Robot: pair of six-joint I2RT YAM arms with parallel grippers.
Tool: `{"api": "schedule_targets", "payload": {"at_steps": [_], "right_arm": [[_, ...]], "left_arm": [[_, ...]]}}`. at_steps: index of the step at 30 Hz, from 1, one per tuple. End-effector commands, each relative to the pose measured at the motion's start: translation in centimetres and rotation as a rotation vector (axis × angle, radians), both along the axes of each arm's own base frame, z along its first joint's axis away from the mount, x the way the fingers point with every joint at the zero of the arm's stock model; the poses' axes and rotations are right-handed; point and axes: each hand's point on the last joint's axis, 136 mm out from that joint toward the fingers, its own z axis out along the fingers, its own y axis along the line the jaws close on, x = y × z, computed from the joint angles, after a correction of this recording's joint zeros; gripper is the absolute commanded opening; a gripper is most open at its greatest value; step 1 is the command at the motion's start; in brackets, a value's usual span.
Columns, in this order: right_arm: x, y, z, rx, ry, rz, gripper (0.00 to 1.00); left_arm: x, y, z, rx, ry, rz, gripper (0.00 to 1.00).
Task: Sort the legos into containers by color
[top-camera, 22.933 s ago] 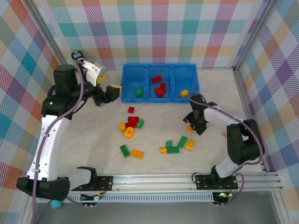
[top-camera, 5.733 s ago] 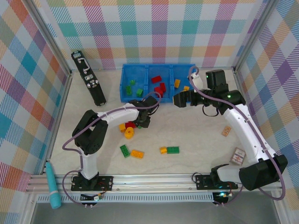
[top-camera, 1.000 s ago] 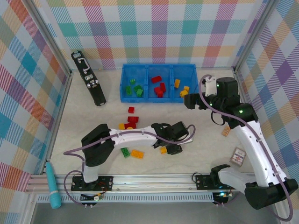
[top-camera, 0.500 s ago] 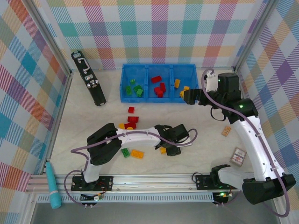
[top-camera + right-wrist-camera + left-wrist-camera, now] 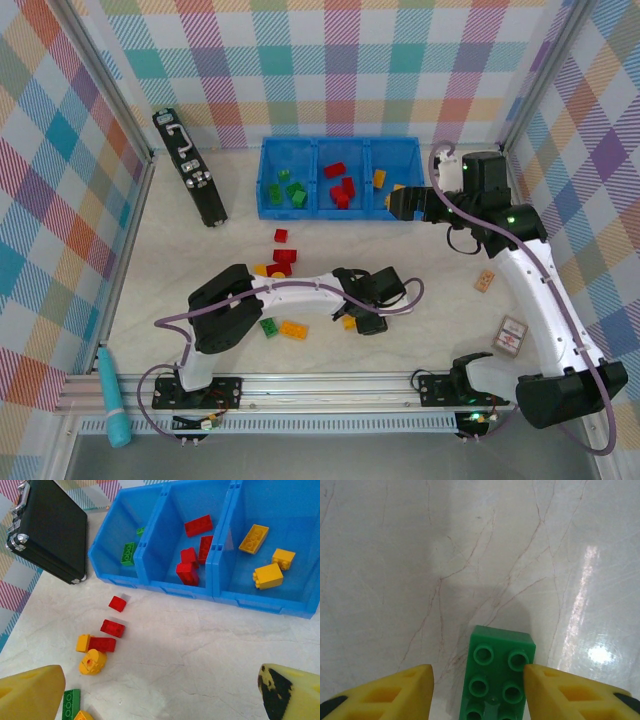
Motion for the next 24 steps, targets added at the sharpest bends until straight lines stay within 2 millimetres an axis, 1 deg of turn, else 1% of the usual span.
{"api": "schedule_targets", "payload": {"at_steps": [1,5,10,12,13,15,18,21,24], "right_arm": [[0.0,0.1,0.8,0.016,-0.012,0.004,0.99],[0.1,0.1,0.6,0.013,-0.007,0.006,0.99],[0.4,0.3,0.2,0.014,0.009,0.014,0.99],[0.5,0.4,0.1,0.015,0.015,0.016,0.99],[0.6,0.5,0.1,0.015,0.018,0.018,0.99],[0.6,0.5,0.0,0.014,0.02,0.019,0.99],[0.7,0.5,-0.2,0.011,0.024,0.018,0.99],[0.8,0.5,-0.3,0.01,0.031,0.02,0.99],[1.0,0.6,-0.4,0.009,0.037,0.022,0.99]], "left_arm": [[-0.2,1.6,-3.1,0.115,-0.003,-0.01,0.52],[0.1,1.7,-3.4,0.131,-0.02,-0.008,0.55],[0.4,1.6,-3.1,0.129,-0.037,-0.007,0.58],[0.5,1.5,-2.6,0.122,-0.044,-0.004,0.63],[0.6,1.4,-2.3,0.119,-0.047,-0.003,0.68],[0.8,1.1,-1.6,0.114,-0.055,-0.004,0.73],[1.1,0.9,-0.9,0.109,-0.071,-0.005,0.75],[1.3,1.0,-0.8,0.12,-0.085,-0.008,0.76],[1.3,1.2,-0.5,0.127,-0.089,-0.012,0.81]]}}
